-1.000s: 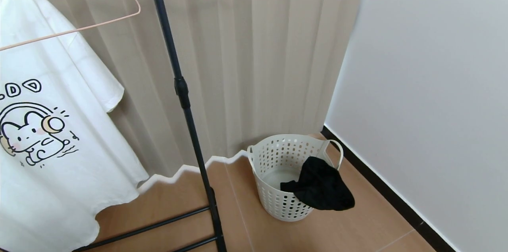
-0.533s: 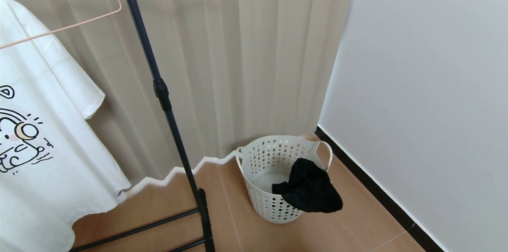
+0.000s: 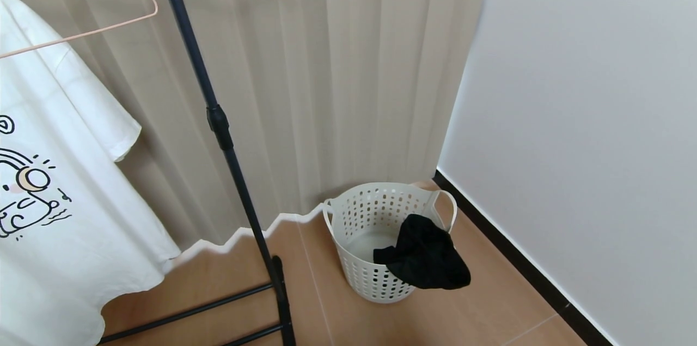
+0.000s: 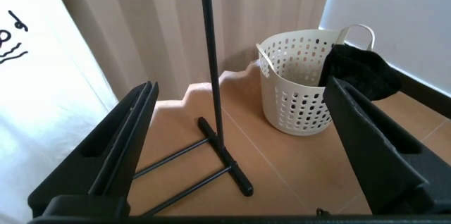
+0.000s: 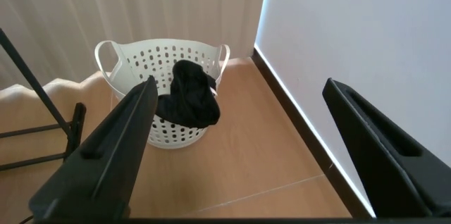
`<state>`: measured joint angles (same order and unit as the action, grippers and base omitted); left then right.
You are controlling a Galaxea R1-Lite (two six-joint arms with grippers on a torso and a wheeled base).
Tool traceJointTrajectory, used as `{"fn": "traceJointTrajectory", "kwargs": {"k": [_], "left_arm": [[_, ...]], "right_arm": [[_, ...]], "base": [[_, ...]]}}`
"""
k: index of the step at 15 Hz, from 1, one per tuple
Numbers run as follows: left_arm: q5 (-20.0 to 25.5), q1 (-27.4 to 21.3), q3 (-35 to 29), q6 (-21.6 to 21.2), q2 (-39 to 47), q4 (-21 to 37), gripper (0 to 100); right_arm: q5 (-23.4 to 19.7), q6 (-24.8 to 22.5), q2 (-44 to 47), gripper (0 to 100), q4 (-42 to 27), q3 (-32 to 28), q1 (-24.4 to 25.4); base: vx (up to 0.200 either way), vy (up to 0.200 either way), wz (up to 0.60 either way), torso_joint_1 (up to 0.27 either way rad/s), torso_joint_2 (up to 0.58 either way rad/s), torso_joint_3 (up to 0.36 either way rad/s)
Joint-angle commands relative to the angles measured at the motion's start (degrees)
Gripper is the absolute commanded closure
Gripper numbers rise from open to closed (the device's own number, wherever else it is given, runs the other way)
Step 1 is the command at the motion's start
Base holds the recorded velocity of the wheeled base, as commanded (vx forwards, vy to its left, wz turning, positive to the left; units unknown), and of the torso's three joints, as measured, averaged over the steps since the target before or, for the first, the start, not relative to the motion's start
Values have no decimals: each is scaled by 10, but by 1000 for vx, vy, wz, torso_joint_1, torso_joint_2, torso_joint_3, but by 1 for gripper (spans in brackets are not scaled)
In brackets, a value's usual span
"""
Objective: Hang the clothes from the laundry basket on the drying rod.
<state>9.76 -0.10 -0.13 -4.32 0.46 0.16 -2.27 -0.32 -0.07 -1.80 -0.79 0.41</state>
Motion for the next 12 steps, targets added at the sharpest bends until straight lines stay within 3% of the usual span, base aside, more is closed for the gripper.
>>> {"fn": "traceJointTrajectory", "kwargs": {"k": [1,12], "left_arm": [[0,0,0,0,1,0,0],[0,0,0,-1,1,0,0]], "right_arm": [[0,0,1,0,0,0,0],[0,1,1,0,0,0,0]], "base": [[0,0,0,2,-2,-154],[0,0,0,3,0,-194]]}}
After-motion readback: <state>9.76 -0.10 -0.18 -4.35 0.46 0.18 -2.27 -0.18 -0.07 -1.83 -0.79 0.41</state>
